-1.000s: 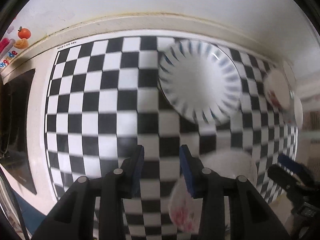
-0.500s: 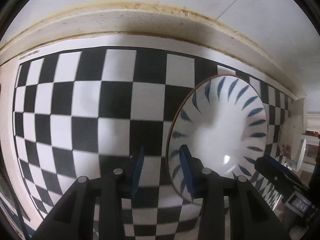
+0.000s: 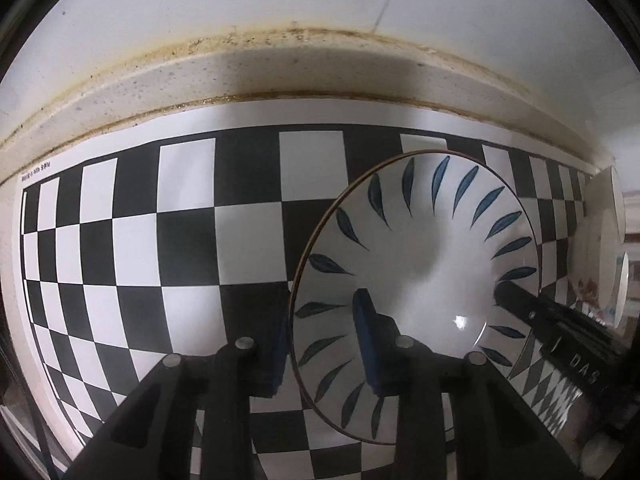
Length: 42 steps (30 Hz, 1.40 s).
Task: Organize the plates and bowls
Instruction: 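Lower the stack onto the blue-striped plate and grip all three rims, then lift the three-plate stack with both grippers and carry it across the cloth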
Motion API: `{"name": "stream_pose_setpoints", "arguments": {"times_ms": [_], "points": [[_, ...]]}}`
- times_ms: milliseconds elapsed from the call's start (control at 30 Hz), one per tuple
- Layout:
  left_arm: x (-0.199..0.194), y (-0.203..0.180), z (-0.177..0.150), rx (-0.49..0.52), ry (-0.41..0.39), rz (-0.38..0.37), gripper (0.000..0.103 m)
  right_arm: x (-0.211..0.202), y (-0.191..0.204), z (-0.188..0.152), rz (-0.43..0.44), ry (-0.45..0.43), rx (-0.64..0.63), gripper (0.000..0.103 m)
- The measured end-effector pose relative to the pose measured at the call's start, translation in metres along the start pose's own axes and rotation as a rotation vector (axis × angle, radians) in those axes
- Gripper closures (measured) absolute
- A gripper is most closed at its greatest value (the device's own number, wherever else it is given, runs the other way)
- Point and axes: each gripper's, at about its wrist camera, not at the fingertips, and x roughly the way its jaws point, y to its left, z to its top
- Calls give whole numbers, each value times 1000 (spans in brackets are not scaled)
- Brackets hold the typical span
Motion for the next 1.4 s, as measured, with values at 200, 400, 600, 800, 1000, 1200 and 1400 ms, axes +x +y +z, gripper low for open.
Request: {"name": "stream_pose_setpoints", "arguments": {"times_ms": [200, 400, 600, 800, 1000, 1200, 1400], "points": [[-5, -11, -25, 26, -18, 18, 75, -8, -3, -15, -15, -26, -36, 79], [-14, -22, -47, 15, -36, 8, 76, -18, -3, -38, 5, -40, -58, 84], [-32, -28, -64, 20, -69, 0, 76, -31, -4, -57, 28, -62, -75, 84], [-63, -25, -70, 36, -123, 4, 76, -61, -10, -78, 61, -94, -92, 84], [-93, -27, -93, 72, -158, -6, 76, -101, -13, -111, 92, -139, -111, 85], [-129, -28, -126, 95, -190, -25, 76, -137, -15, -147, 119, -187, -128, 85], [-145, -36, -159, 115, -198, -42, 76, -171, -36, -182, 131, -211, -137, 86]]}}
